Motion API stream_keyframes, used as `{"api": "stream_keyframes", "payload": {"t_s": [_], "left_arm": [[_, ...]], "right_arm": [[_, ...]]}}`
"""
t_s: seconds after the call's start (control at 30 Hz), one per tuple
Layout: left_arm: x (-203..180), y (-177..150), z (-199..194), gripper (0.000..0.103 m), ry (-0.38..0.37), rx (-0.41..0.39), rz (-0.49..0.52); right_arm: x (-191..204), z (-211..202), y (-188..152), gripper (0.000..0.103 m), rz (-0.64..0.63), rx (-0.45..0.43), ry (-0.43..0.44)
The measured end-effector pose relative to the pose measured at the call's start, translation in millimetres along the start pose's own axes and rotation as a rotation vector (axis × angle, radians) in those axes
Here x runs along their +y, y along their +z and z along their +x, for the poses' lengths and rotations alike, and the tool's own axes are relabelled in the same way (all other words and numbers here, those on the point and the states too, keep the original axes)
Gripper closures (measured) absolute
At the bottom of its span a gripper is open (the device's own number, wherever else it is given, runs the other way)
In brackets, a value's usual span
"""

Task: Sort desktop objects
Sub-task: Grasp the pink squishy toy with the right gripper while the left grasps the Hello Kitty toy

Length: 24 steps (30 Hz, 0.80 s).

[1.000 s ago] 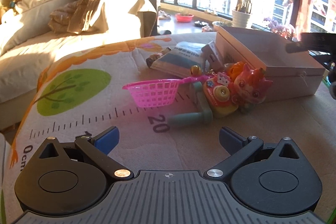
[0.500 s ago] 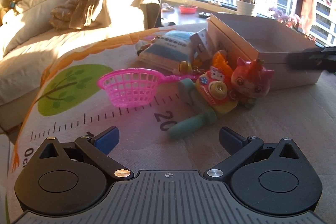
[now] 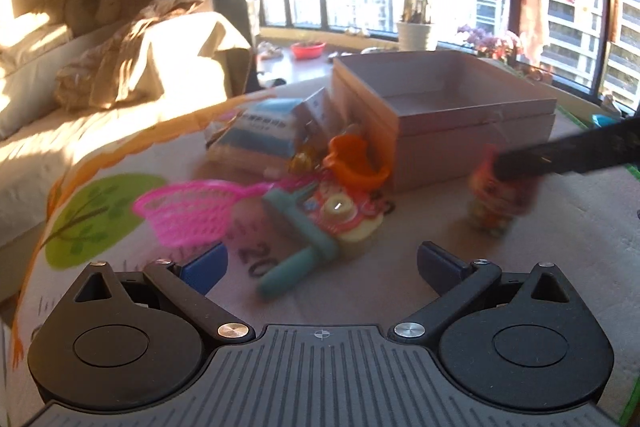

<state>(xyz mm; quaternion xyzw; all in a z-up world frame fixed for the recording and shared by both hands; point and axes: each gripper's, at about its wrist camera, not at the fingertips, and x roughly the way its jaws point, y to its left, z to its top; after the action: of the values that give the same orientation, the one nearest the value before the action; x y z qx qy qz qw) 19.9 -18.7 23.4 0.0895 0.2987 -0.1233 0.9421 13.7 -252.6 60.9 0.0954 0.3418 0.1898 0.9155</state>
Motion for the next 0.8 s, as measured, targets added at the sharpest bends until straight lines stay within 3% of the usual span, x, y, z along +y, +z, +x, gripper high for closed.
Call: {"api": "stream_keyframes", "payload": {"t_s": [0.07,0.1,0.2,0.43,0.6,0.67,0.8], "left_arm": [[-8.7,6.5,10.7,0.001,-0.011,-0.007,0.037],[-12.4,9.9,16.6,0.001,-0.021,-0.002,0.049],[-22.2,19.3,34.1,0.016,-0.045,0.031,0.073],[-30.5,19.8,45.4,0.011,-0.049,0.027,0.111],[-35.8,2.0,18.7,0.008,-0.267,0.010,0.175],[-37.8,-0.9,9.9,0.008,-0.306,-0.002,0.163],[-36.0,9.6,24.7,0.007,-0.137,0.022,0.095]], "right_arm": [[-14.7,-13.3,-10.6,0.066,0.007,-0.013,-0.064],[-21.1,-18.7,-15.6,0.060,0.009,-0.019,-0.094],[-38.8,-27.5,-23.4,0.054,0.055,-0.031,-0.126],[-57.5,-22.1,-27.5,0.040,0.105,-0.064,-0.170],[-59.5,-21.8,-28.4,0.033,0.116,-0.091,-0.173],[-59.2,-22.0,-28.9,0.033,0.110,-0.097,-0.175],[-54.7,-22.9,-29.9,0.032,0.090,-0.100,-0.157]]}}
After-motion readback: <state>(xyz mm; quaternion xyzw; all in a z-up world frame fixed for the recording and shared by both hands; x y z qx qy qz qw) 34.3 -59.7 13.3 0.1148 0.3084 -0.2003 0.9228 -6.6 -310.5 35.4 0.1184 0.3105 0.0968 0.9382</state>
